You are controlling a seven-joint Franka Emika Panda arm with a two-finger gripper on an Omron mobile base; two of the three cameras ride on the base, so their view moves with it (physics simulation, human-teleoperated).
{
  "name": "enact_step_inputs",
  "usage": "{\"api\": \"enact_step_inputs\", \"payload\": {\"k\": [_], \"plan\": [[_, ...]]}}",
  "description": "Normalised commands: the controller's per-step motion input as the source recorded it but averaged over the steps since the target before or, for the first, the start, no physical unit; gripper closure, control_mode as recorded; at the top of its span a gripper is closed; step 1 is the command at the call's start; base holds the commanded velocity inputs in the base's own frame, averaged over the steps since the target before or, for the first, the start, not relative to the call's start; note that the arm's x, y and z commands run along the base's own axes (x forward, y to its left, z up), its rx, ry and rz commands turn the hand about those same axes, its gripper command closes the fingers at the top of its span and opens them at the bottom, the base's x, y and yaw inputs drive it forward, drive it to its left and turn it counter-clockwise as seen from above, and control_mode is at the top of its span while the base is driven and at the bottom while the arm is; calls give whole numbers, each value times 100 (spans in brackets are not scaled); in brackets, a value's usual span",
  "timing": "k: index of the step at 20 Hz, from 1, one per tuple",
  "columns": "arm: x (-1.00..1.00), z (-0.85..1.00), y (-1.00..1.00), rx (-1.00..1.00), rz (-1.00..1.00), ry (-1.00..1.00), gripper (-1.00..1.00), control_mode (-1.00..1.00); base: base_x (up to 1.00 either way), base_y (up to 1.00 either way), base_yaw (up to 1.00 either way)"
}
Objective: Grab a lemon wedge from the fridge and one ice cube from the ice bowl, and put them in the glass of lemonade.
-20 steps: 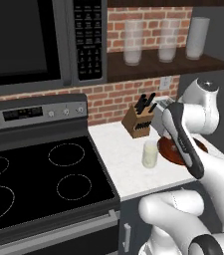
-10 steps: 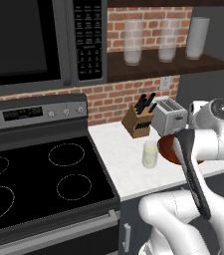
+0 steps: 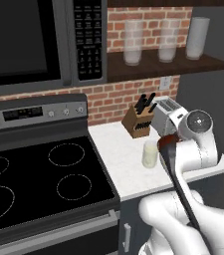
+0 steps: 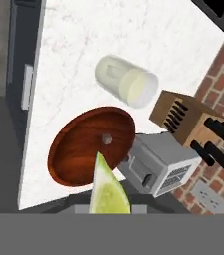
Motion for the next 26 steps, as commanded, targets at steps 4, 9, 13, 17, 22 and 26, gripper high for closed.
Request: {"api": "enact_step_inputs", "payload": {"k": [4, 9, 13, 17, 22, 26], "plan": [[8, 0, 23, -57, 38, 27, 100, -100, 0, 0, 0], [17, 0, 39, -50, 25, 22, 100, -100, 0, 0, 0], [26, -1, 54, -40, 6, 9, 100, -100, 0, 0, 0], [22, -5, 35, -14, 0, -1, 100, -100, 0, 0, 0], [19, 0, 1, 0, -3, 2, 100, -100, 0, 0, 0], [22, 0, -16, 1, 0, 2, 100, -100, 0, 0, 0]]}}
